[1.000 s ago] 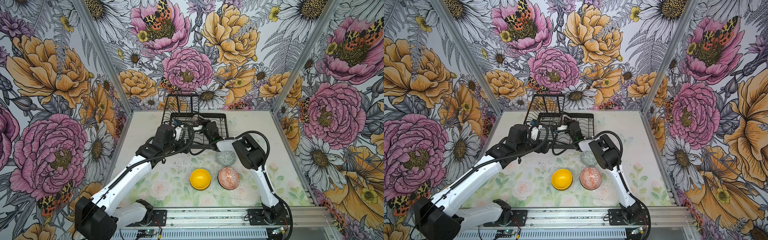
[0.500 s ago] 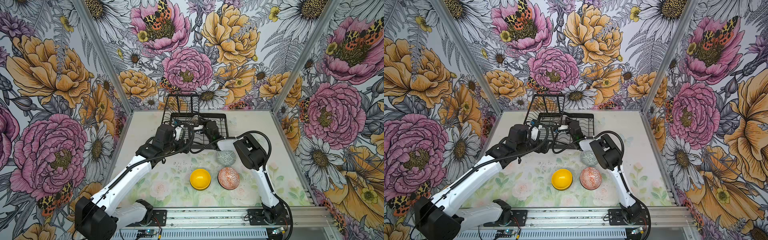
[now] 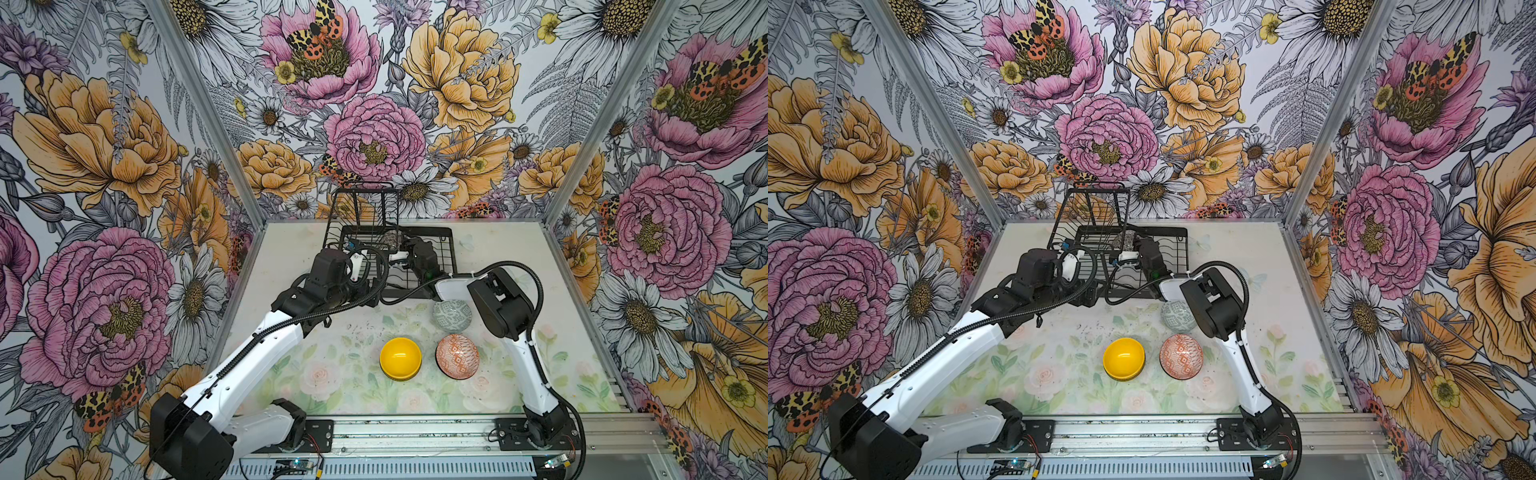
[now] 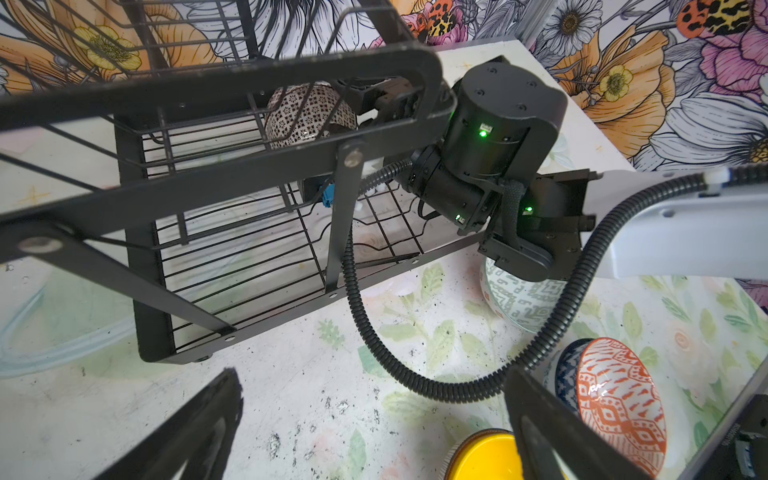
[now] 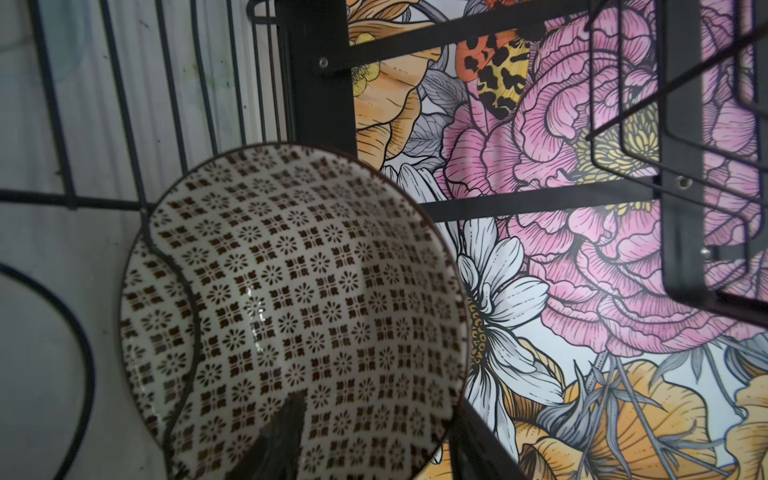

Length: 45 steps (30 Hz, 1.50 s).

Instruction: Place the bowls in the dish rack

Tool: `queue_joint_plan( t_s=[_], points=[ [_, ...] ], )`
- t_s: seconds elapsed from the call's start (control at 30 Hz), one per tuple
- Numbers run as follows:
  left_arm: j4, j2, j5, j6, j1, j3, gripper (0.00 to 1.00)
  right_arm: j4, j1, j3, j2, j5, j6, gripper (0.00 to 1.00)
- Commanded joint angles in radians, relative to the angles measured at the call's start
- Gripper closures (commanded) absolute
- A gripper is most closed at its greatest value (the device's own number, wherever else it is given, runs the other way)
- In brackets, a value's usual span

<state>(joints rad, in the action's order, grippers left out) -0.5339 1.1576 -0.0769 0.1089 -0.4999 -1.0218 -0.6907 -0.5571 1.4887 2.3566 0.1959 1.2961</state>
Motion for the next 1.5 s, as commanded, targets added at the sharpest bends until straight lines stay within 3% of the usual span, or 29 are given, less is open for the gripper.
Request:
queue_joint_plan(
  t_s=[0.0,0.23,0.53,0.8,1.03,1.13,1.23,1.47],
  points=[
    [0.027,-0.013,-0.022,0.018,-0.003,0.008,0.01,0.008,-0.001,-0.001,-0.062,0.019,-0.014,0.33],
    [0.027,-0.015,-0.01,0.015,-0.007,0.012,0.01,-0.02,0.003,-0.057,-0.104,0.038,-0.028,0.01],
    [0.027,-0.009,0.009,0.004,-0.005,0.012,0.01,-0.032,0.017,-0.238,-0.272,0.046,-0.133,0.01],
    [0.031,0.003,0.02,-0.007,0.0,-0.009,0.01,0.013,0.026,-0.427,-0.457,0.129,-0.26,0.01],
    [0.028,-0.022,0.046,-0.005,0.001,0.006,0.01,0.306,0.021,-0.497,-0.667,0.246,-0.571,0.01],
    [0.03,-0.018,0.062,0.0,0.003,0.006,0.01,0.547,0.024,-0.428,-0.733,0.301,-0.796,0.01],
    [0.03,-0.006,0.069,0.009,0.002,0.002,0.01,0.769,0.042,-0.381,-0.79,0.252,-0.976,0.01],
    [0.034,-0.004,0.062,0.024,-0.012,0.003,0.01,1.135,0.052,-0.289,-0.827,0.138,-1.198,0.01]
  ],
)
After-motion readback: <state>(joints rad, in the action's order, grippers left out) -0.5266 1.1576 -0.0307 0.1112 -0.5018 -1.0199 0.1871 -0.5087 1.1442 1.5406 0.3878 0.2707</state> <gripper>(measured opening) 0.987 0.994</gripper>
